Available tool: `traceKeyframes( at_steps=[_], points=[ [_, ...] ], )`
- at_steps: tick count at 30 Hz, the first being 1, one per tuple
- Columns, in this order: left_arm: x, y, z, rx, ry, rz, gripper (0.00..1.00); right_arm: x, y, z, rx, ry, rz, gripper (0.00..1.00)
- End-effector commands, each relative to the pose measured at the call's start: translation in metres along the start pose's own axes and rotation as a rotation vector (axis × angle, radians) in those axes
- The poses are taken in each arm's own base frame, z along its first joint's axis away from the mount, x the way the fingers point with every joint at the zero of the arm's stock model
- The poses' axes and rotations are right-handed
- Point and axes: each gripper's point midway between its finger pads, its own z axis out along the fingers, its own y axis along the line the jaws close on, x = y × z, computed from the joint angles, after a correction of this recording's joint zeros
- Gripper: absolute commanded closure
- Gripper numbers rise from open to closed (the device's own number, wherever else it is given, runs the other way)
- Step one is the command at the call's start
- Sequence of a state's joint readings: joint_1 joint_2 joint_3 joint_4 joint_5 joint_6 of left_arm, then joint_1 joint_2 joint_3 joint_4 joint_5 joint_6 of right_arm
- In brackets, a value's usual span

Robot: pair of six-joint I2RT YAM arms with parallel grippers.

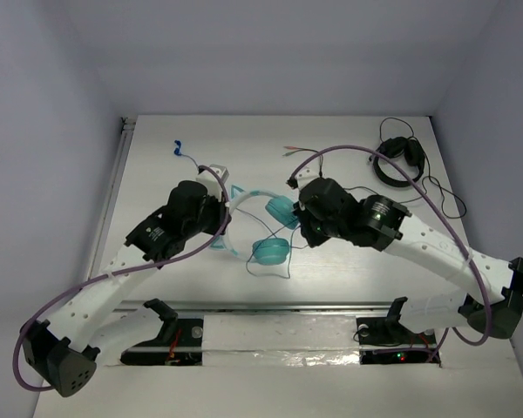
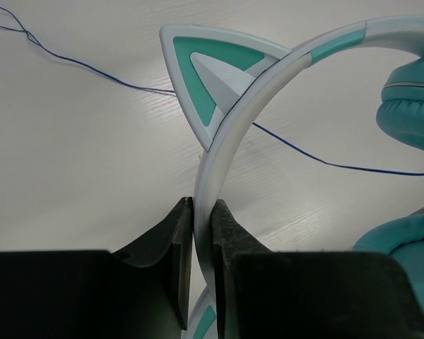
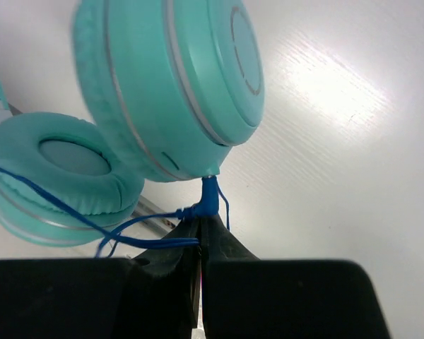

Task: Wrap the headphones

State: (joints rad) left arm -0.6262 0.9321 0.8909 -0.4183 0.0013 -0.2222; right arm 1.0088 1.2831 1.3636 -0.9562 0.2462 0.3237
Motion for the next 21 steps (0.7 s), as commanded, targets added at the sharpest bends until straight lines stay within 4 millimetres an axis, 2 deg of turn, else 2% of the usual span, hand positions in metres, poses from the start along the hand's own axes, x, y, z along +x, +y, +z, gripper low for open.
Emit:
traceKeyframes(
  at_steps=[1, 2, 4, 7, 8, 9, 10, 12, 13, 17, 18, 21],
  points=[
    [-0.020, -0.027, -0.008, 0.135, -0.049, 0.028, 1.00, -0.049, -0.012, -0.024, 0.019, -0.191, 0.037, 1.00],
    [-0.020, -0.028, -0.007, 0.140, -0.044, 0.031, 1.00, -0.050, -0.014, -0.023, 0.020, -0.191, 0.043, 1.00],
    [-0.021, -0.013, -0.002, 0.048, -0.046, 0.011, 1.00, -0.050, -0.002, -0.025, -0.051, -0.189, 0.035, 1.00],
    [-0.014, -0.016, 0.000, 0.071, -0.014, 0.023, 1.00, -0.055, -0.005, -0.031, -0.045, -0.228, 0.044, 1.00],
    [-0.016, -0.022, -0.003, 0.105, -0.028, 0.027, 1.00, -0.053, -0.009, -0.029, -0.025, -0.229, 0.040, 1.00],
    [-0.018, -0.027, -0.005, 0.132, -0.034, 0.034, 1.00, -0.054, -0.027, -0.026, 0.048, -0.231, 0.058, 1.00],
    [-0.020, -0.028, -0.007, 0.140, -0.040, 0.036, 1.00, -0.056, -0.032, -0.026, 0.081, -0.239, 0.066, 1.00],
    [-0.022, -0.033, -0.011, 0.167, -0.044, 0.041, 1.00, -0.068, -0.051, -0.029, 0.143, -0.294, 0.118, 1.00],
    [-0.020, -0.034, -0.012, 0.175, -0.040, 0.043, 1.00, -0.073, -0.053, -0.031, 0.140, -0.316, 0.132, 1.00],
    [-0.017, -0.045, -0.016, 0.246, -0.040, 0.050, 1.00, -0.086, -0.053, -0.025, 0.123, -0.354, 0.135, 1.00],
    [-0.016, -0.053, -0.020, 0.297, -0.035, 0.057, 1.00, -0.091, -0.049, -0.022, 0.108, -0.367, 0.135, 1.00],
    [-0.019, -0.064, -0.026, 0.362, -0.045, 0.066, 1.00, -0.099, -0.038, -0.006, 0.069, -0.375, 0.127, 1.00]
  ],
)
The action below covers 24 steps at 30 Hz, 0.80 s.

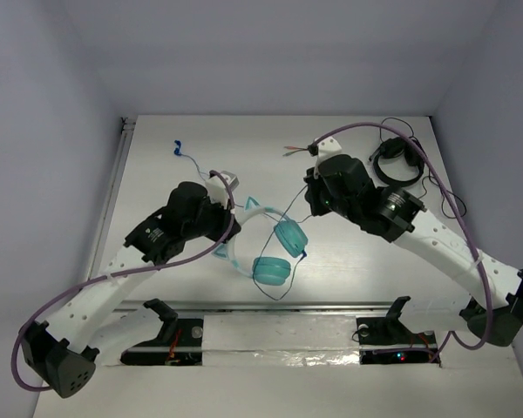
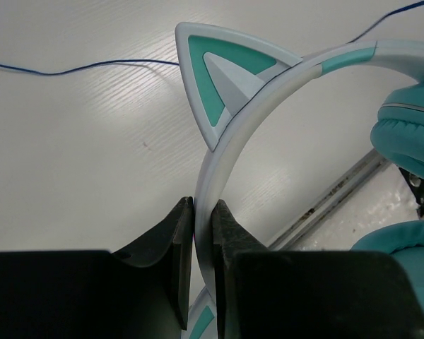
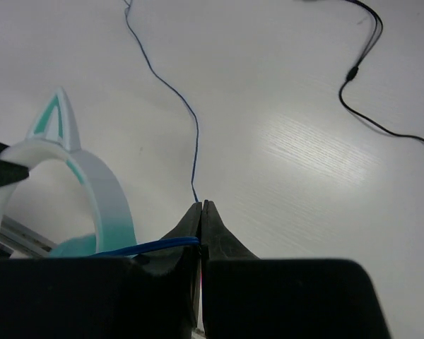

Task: Wrap the headphones

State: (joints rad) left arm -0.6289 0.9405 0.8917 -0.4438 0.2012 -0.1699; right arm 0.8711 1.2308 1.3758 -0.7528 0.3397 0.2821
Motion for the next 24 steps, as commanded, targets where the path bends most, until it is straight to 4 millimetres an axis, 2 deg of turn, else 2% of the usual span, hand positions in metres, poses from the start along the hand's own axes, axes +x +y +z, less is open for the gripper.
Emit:
traceKeyframes(
  at_steps=[1, 3, 7, 8, 9, 10, 11, 12, 16, 18, 20, 21, 23, 24],
  points=[
    [-0.039, -0.039, -0.019, 0.185, -0.136, 0.039, 1.00, -0.021, 0.013, 0.019, -0.047, -0.087, 0.016, 1.00],
    [-0.041, -0.045, -0.022, 0.213, -0.143, 0.046, 1.00, -0.021, 0.019, 0.030, -0.074, -0.095, 0.028, 1.00],
    [-0.063, -0.044, -0.035, 0.177, -0.222, 0.031, 1.00, -0.005, 0.007, 0.043, -0.069, -0.106, 0.101, 1.00],
    [-0.069, -0.043, -0.040, 0.167, -0.246, 0.023, 1.00, -0.002, 0.008, 0.042, -0.085, -0.119, 0.116, 1.00],
    [-0.075, -0.042, -0.043, 0.152, -0.267, 0.006, 1.00, -0.016, 0.009, 0.031, -0.128, -0.200, 0.165, 1.00],
    [-0.084, -0.044, -0.048, 0.152, -0.292, 0.002, 1.00, -0.013, 0.012, 0.029, -0.154, -0.217, 0.183, 1.00],
    [-0.088, -0.044, -0.050, 0.148, -0.309, -0.006, 1.00, 0.007, 0.008, 0.035, -0.158, -0.197, 0.192, 1.00],
    [-0.095, -0.040, -0.052, 0.121, -0.332, -0.020, 1.00, 0.001, 0.015, 0.028, -0.210, -0.241, 0.229, 1.00],
    [-0.122, -0.044, -0.067, 0.120, -0.421, -0.052, 1.00, 0.024, 0.030, 0.035, -0.319, -0.249, 0.289, 1.00],
    [-0.132, -0.046, -0.073, 0.121, -0.452, -0.065, 1.00, 0.028, 0.039, 0.037, -0.385, -0.287, 0.313, 1.00],
    [-0.143, -0.051, -0.080, 0.137, -0.490, -0.074, 1.00, 0.029, 0.047, 0.034, -0.445, -0.312, 0.320, 1.00],
    [-0.146, -0.053, -0.082, 0.150, -0.497, -0.079, 1.00, 0.022, 0.054, 0.030, -0.497, -0.345, 0.323, 1.00],
    [-0.153, -0.062, -0.084, 0.195, -0.512, -0.081, 1.00, 0.029, 0.060, 0.037, -0.527, -0.337, 0.321, 1.00],
    [-0.154, -0.067, -0.084, 0.222, -0.508, -0.082, 1.00, 0.025, 0.062, 0.038, -0.540, -0.355, 0.321, 1.00]
  ],
)
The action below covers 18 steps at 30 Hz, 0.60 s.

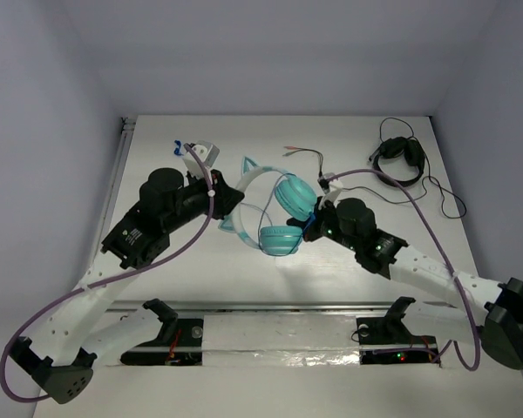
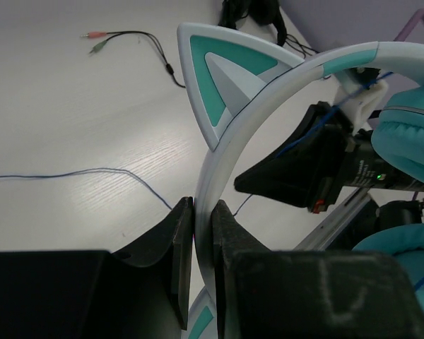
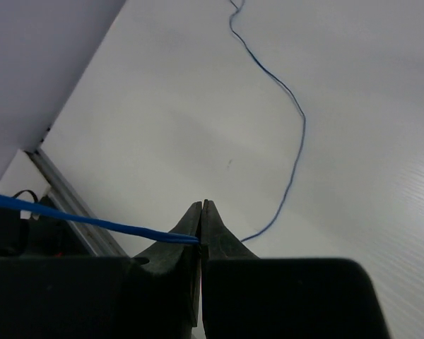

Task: Wrap the headphones

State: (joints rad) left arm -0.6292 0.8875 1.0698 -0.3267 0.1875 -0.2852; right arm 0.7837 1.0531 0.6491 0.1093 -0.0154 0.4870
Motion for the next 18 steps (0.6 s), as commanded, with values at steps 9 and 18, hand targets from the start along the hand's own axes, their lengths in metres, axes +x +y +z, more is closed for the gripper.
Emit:
traceKeyframes(
  at_steps=[9, 18],
  points=[
    [-0.094, -0.034, -0.023, 0.083, -0.332, -0.145, 1.00, -0.023, 0.050, 0.032, -0.295, -0.140, 0.063, 1.00],
    [-0.134, -0.004, -0.032, -0.048, -0.568, -0.340, 1.00, 0.003, 0.059, 0.037, -0.334, -0.091, 0.125, 1.00]
  ],
)
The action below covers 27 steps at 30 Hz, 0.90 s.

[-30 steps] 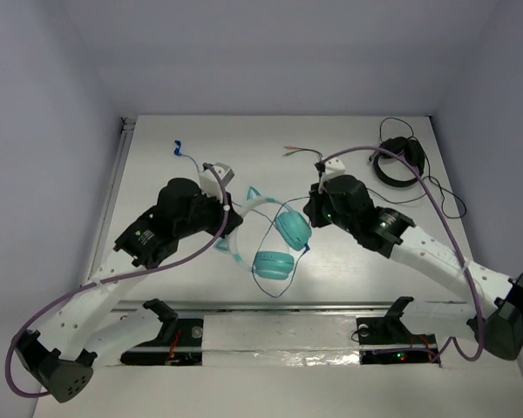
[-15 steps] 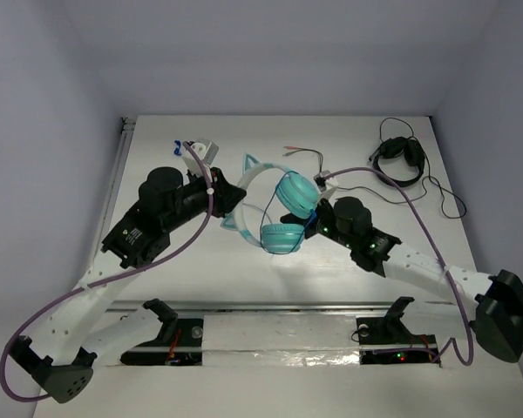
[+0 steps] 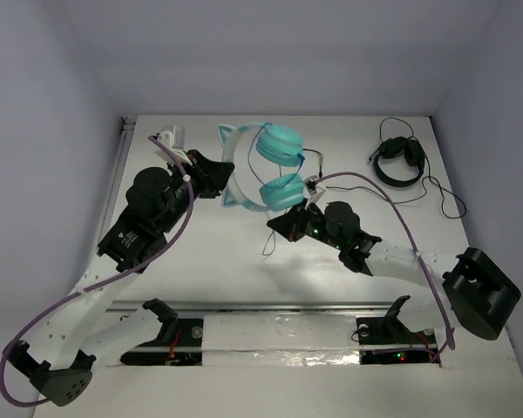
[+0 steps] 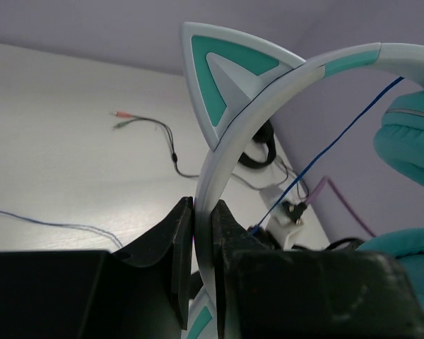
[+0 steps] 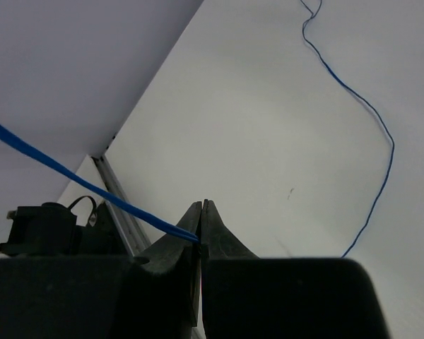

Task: Wrap the headphones

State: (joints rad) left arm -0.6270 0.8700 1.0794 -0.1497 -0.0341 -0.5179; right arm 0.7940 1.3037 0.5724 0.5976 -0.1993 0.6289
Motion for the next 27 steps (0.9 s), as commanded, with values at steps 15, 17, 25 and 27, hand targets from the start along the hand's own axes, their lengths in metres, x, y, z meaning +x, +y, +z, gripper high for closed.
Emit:
traceKeyframes(
  at_steps=[15, 17, 25, 27],
  points=[
    [-0.073, 0.073, 0.016, -0.437, -0.427, -0.123, 1.00, 0.067, 0.056, -0.012, 0.013, 0.214, -0.016, 1.00],
    [-0.063, 0.088, 0.019, -0.504, -0.417, -0.092, 1.00, 0.075, 0.068, -0.021, 0.005, 0.257, -0.020, 1.00],
    [-0.006, 0.142, 0.024, -0.700, -0.301, -0.002, 1.00, 0.098, 0.090, -0.067, 0.079, 0.506, -0.081, 1.00],
    [0.007, 0.154, 0.022, -0.744, -0.277, 0.019, 1.00, 0.091, 0.096, -0.074, 0.098, 0.545, -0.125, 1.00]
  ],
)
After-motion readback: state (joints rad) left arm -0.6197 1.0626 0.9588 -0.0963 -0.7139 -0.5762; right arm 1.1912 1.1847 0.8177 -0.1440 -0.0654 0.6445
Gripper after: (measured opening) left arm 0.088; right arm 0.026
